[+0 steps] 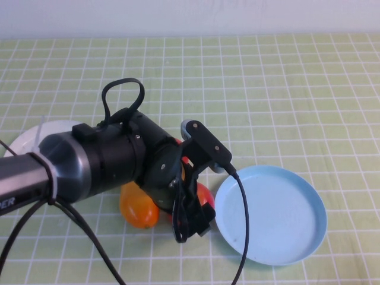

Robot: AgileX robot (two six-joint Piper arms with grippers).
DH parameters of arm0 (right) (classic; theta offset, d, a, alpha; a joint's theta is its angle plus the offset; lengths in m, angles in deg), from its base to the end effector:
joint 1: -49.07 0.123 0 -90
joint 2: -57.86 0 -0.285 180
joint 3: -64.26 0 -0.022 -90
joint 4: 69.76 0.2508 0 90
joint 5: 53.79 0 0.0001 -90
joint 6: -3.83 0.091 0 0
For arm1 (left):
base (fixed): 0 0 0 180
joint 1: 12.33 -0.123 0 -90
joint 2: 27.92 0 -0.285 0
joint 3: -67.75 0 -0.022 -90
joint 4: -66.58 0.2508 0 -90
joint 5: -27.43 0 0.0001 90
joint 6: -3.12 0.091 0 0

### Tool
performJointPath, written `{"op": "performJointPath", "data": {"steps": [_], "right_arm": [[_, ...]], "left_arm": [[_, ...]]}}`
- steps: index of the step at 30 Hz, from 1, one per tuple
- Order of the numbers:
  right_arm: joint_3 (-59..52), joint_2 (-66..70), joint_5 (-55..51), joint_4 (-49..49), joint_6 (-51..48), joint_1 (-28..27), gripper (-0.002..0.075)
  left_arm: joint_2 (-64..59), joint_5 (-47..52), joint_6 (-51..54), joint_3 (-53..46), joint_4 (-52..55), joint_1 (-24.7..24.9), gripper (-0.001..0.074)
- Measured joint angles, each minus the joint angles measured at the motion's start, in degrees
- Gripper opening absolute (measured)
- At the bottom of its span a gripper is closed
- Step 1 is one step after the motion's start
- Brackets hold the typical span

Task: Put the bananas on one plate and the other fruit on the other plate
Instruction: Put one type of fruit in the left plate

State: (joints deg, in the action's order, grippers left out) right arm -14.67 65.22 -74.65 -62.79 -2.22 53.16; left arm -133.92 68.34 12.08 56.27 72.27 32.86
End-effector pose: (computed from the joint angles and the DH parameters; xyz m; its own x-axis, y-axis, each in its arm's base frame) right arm 0.0527 0.0077 0.1710 -0.2927 -0.0128 -0.9561 -0.1101 0.9937 0.0204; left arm 0.2472 -0.2404 0.2164 -0.4786 0.8067 -0.3468 0.8228 0.5499 0.1437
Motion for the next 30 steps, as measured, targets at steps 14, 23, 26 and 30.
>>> {"op": "performJointPath", "data": {"steps": [14, 23, 26, 30], "right_arm": [[0.0, 0.0, 0.0, 0.0, 0.0, 0.0, -0.0017], [0.0, 0.0, 0.0, 0.0, 0.0, 0.0, -0.0016], [0.0, 0.0, 0.0, 0.0, 0.0, 0.0, -0.0016], [0.0, 0.0, 0.0, 0.0, 0.0, 0.0, -0.0017]], "left_arm": [[-0.3, -0.5, 0.0, 0.0, 0.0, 0.0, 0.0568], [7.7, 3.2, 0.0, 0.0, 0.0, -0.2, 0.0568], [12.2, 5.8, 0.0, 0.0, 0.4, -2.1, 0.0568], [15.9, 9.0, 0.0, 0.0, 4.8, -8.8, 0.0568]]}}
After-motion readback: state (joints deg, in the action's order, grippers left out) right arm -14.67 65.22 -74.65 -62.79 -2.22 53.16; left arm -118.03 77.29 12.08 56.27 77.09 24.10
